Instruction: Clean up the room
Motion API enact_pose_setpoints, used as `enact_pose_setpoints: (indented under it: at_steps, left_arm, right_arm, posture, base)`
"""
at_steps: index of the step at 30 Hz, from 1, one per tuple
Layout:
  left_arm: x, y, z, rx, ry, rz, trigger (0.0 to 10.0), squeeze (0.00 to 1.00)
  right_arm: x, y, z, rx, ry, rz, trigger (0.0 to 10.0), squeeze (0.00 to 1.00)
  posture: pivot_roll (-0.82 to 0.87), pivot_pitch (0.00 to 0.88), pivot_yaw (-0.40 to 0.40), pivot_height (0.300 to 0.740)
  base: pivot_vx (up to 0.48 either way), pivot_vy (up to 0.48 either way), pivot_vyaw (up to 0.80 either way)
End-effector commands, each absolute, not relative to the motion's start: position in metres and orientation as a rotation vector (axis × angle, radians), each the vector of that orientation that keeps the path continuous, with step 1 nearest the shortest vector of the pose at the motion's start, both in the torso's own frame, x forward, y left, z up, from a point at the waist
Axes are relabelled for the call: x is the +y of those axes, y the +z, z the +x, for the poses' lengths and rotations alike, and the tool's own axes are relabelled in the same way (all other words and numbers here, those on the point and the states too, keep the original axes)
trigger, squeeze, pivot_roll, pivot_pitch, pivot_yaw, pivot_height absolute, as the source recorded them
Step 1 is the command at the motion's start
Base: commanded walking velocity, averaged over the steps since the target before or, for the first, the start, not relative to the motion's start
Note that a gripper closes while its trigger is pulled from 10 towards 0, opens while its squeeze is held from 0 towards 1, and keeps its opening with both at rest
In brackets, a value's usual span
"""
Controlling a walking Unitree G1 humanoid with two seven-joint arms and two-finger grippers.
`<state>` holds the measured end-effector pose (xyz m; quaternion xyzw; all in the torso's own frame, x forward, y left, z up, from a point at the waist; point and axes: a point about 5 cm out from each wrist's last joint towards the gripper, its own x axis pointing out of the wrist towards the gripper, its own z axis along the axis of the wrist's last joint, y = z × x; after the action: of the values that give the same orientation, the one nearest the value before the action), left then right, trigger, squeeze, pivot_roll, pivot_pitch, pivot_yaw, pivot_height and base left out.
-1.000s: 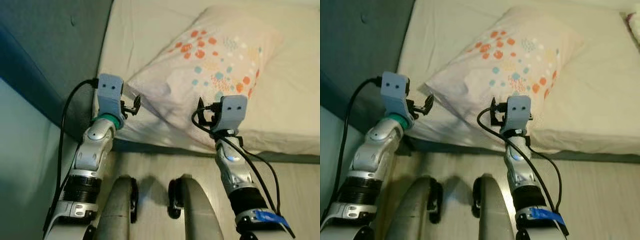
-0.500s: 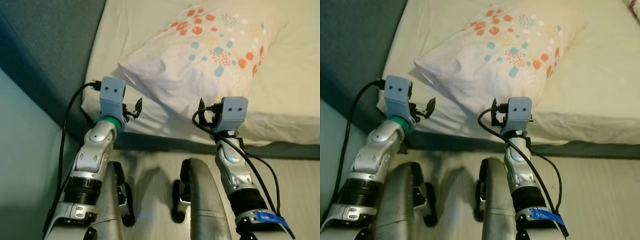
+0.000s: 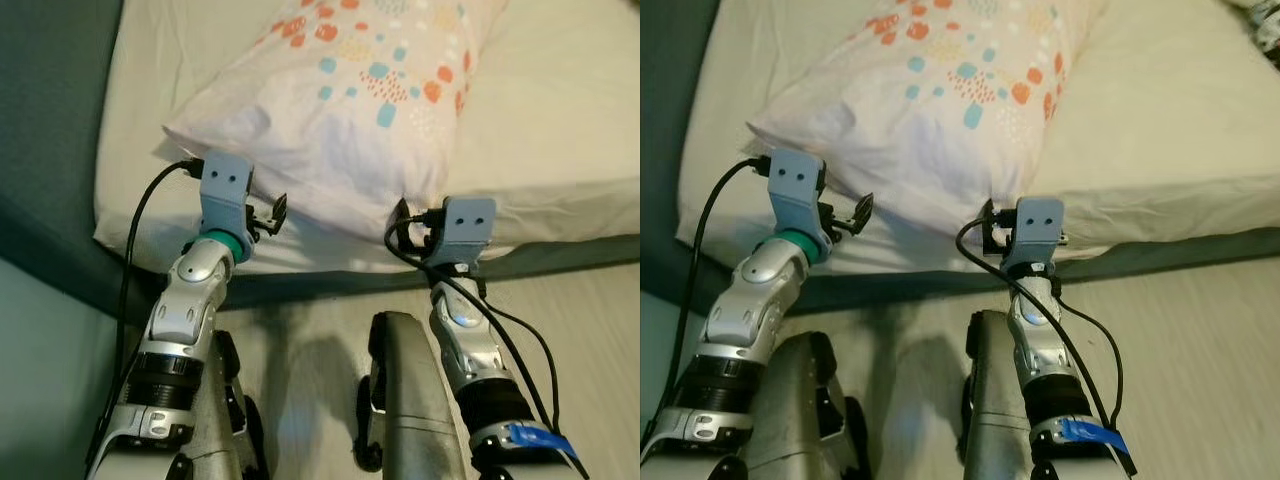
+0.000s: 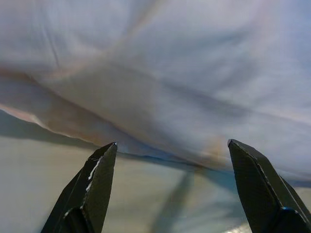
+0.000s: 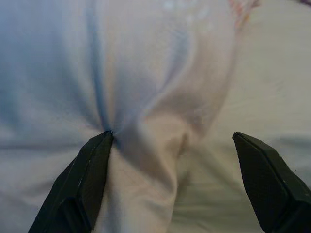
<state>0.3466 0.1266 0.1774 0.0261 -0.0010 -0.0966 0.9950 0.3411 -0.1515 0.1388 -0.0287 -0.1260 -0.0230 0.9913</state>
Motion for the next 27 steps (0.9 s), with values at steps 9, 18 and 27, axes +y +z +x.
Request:
enact_pose_setpoints:
  at_steps: [9,18,27]
  left_arm:
    - [0.145,0.190,0.349,-0.033,-0.098,0.016,10.0,0.00]
    - [0.189,0.244,0.349,-0.208,0.036,-0.021,10.0,0.00]
    - [0.199,0.297,0.362,-0.318,0.036,0.014,10.0,0.00]
  right_arm:
    - [-0.138,0.159,0.339,-0.344,0.084,-0.099,10.0,0.00]
    - [-0.114,0.192,0.336,-0.440,0.255,-0.033,10.0,0.00]
    - [-0.160,0.200,0.341,-0.407,-0.056,0.170,10.0,0.00]
  posture:
    - [-0.01,0.281,0.023,0.497]
    - [-0.01,0.274,0.022,0.497]
    - [-0.01,0.264,0.010,0.497]
  base:
    - [0.000,0.000,0.00]
    - [0.000,0.000,0.00]
    - [0.000,0.000,0.00]
